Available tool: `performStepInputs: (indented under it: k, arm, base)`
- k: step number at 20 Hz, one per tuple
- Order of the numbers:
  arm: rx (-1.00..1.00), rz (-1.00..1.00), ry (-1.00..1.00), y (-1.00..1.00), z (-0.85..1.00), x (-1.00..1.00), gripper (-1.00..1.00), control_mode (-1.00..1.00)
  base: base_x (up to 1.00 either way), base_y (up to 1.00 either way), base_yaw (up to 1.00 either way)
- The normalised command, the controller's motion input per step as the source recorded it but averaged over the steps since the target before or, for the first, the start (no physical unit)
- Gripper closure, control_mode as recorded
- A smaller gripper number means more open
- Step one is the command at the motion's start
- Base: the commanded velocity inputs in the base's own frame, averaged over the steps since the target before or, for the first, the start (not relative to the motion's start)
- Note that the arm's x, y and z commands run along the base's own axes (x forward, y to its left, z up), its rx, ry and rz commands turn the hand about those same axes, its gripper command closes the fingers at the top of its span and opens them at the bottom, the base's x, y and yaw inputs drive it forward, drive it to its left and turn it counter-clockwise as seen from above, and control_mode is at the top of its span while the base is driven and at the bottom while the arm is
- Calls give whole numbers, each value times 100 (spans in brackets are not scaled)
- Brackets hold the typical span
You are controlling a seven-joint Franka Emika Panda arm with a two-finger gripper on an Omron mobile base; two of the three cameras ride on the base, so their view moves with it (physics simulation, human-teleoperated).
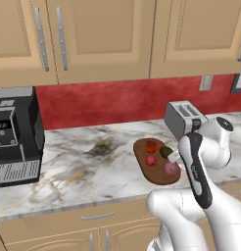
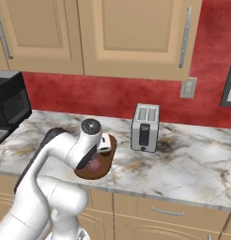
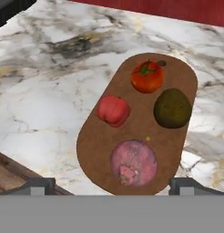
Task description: Place the avocado, onion, tomato, and bell pepper on the cutting board.
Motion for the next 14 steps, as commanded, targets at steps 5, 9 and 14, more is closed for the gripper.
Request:
performStepInputs:
  k: [5,9,14]
  arm:
    - [-2,0,-18,11,97,-58,-100,-100]
    - [-4,0,-19,14,99,-63,-100,-100]
    - [-5,0,-16,14,100,-62,-100,-100]
  base:
    - [0,0,0]
    - [0,0,0]
    - [0,0,0]
